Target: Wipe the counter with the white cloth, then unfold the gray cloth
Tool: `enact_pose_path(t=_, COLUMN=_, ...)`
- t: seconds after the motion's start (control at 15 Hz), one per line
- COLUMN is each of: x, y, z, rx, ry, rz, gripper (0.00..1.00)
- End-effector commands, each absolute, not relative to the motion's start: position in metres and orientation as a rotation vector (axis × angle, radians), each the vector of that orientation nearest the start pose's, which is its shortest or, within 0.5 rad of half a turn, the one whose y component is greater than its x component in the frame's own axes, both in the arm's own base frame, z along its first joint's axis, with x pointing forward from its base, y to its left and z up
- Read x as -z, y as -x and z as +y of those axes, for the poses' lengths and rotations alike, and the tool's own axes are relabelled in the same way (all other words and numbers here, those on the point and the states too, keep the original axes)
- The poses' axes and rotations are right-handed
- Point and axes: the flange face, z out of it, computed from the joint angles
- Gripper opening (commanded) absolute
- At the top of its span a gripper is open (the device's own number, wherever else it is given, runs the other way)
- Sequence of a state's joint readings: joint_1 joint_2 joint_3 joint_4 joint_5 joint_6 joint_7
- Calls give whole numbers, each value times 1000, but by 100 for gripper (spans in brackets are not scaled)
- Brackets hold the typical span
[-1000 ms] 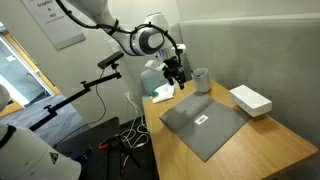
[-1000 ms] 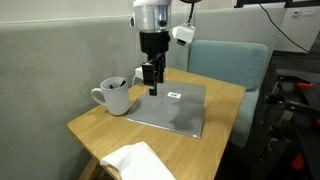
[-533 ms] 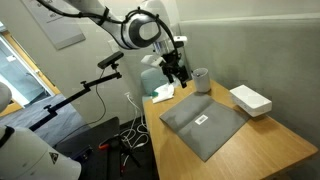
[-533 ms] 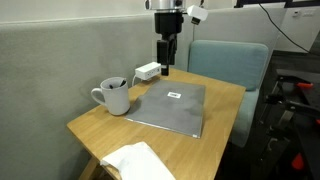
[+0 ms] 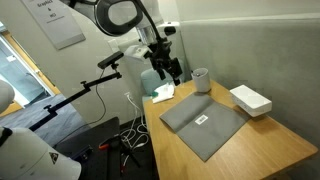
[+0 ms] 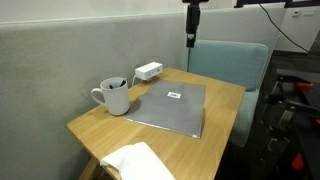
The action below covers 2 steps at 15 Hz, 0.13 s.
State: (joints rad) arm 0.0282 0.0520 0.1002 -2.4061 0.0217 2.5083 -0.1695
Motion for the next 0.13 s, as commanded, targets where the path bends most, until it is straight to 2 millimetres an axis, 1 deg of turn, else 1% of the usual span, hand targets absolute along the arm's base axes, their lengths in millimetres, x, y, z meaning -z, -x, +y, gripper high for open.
enact_pose_path(t=0.0, x=-316, y=-473, z=51, rx=78, ry=3075, rz=-453, gripper=100)
enact_pose_path(t=0.07, x=-318, y=-470, z=48, rx=76, ry=3070, rz=-461, gripper=100)
